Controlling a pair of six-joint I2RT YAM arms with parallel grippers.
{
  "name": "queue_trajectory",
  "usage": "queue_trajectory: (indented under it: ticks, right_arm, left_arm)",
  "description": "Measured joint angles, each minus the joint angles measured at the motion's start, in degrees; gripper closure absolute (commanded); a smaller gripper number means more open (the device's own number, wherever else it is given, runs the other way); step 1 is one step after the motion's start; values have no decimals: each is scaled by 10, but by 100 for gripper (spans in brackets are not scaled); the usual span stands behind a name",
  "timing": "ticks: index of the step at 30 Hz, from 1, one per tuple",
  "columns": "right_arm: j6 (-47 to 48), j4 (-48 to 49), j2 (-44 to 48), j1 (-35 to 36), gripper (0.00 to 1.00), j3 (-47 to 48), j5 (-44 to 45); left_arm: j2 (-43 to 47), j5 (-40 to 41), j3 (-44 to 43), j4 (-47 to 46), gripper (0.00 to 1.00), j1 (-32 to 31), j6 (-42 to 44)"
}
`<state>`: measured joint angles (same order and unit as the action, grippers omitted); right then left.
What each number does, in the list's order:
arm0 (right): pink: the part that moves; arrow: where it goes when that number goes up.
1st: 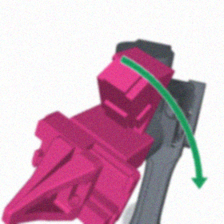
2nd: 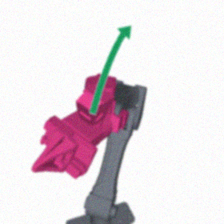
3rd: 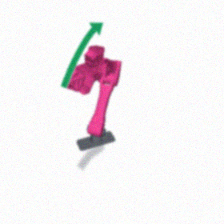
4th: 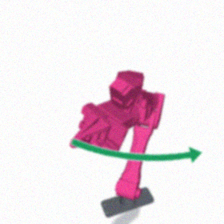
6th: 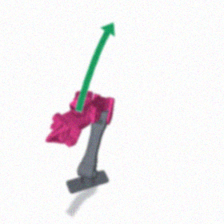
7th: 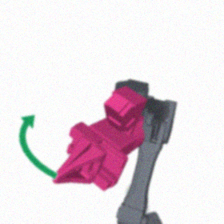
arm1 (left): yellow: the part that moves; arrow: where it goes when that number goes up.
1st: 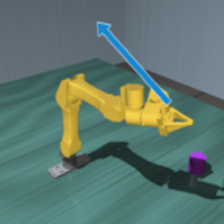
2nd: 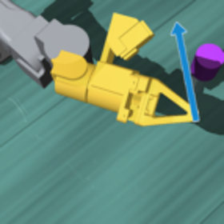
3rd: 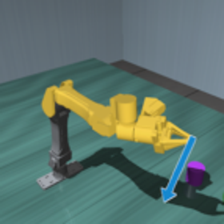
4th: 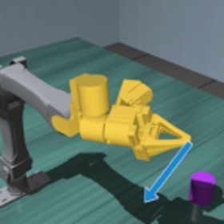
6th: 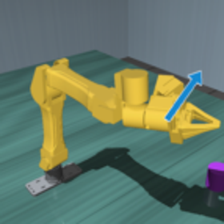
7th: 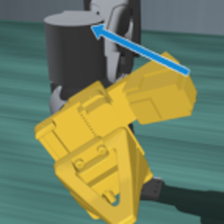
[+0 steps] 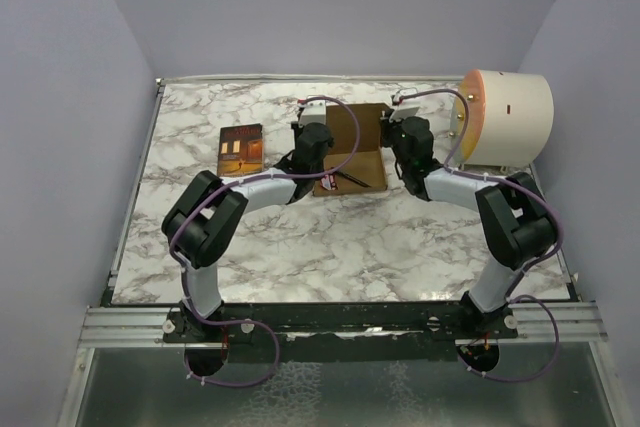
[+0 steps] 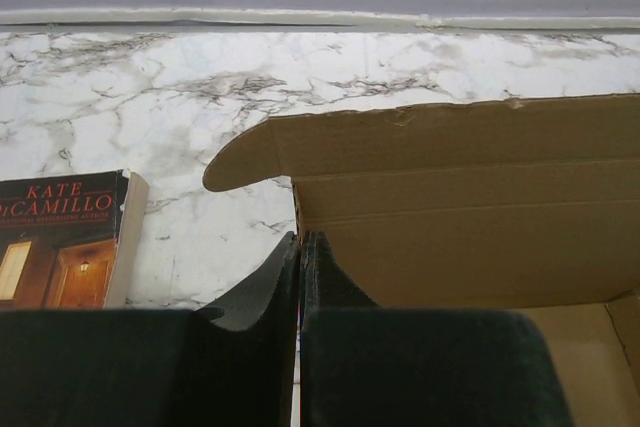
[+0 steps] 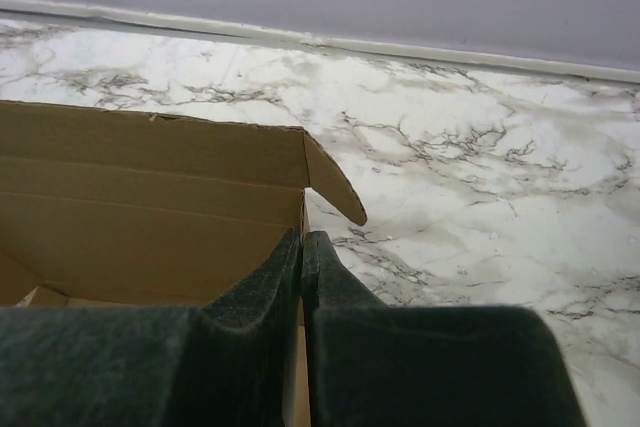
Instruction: Fold the paper box
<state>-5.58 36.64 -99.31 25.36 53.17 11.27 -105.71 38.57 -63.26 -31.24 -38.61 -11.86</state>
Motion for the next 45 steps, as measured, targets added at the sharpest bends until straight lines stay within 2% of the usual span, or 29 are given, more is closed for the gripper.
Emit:
queue_trajectory:
  ticks: [13,45]
  right_arm:
    - [-15,70,-1,24,96,-51,55]
    - [-47,3,99,48,93,-134,50]
  left_arm:
    - [1,-8,32,-48,100,0,-9]
    - [68,-31,131,-68,100,-22,-31]
